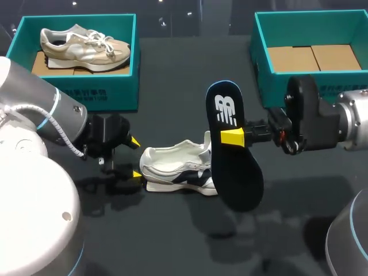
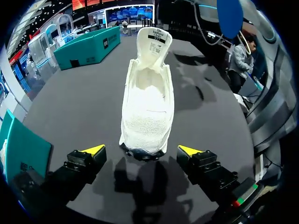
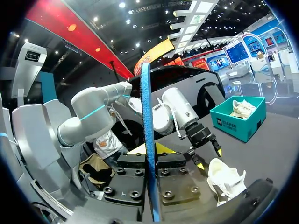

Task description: Take the shoe out of the shoebox, open the shoe tongue, remove and reinsert the insole, then place the shoe into the shoebox

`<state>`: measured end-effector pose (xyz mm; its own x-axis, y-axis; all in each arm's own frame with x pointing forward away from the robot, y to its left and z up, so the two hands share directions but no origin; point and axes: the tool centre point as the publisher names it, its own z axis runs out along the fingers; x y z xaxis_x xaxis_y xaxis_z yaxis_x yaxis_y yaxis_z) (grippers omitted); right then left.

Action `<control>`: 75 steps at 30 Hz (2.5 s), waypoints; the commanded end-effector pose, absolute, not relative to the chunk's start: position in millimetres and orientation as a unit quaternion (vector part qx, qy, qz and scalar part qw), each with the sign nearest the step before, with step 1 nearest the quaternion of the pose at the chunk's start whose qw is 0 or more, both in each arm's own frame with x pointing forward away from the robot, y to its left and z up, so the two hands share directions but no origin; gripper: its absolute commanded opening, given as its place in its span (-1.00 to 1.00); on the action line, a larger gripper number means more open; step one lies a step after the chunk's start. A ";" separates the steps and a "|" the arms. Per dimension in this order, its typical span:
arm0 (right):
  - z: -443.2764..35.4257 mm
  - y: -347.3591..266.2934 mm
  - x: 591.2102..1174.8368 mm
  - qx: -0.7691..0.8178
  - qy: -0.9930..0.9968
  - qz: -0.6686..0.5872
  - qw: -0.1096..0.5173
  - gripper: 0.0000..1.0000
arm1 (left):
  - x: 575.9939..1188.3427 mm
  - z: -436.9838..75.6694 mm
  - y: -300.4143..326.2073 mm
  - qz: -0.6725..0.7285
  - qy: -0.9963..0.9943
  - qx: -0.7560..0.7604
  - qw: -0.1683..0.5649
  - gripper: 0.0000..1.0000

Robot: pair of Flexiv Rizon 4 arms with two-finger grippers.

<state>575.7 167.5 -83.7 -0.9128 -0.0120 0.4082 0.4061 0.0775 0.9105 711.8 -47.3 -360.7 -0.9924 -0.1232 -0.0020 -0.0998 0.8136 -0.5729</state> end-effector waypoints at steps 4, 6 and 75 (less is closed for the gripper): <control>-83.9 168.2 573.8 -0.139 -0.717 -0.665 0.156 -1.00 | 703.5 -354.8 -51.0 -0.233 0.970 -0.065 0.026 1.00; -83.9 168.2 573.8 -0.139 -0.717 -0.665 0.156 -1.00 | 703.5 -354.8 -51.0 -0.233 0.970 -0.065 0.026 1.00; -83.9 168.2 573.8 -0.139 -0.717 -0.665 0.156 -1.00 | 753.3 -382.9 -167.3 -0.076 0.997 -0.003 0.026 0.25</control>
<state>575.4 167.1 -83.6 -0.9127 -0.0115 0.4085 0.4065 0.0770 0.9104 750.7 -164.2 -373.6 -0.9984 -0.0121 -0.0560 -0.0037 0.9889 -0.1484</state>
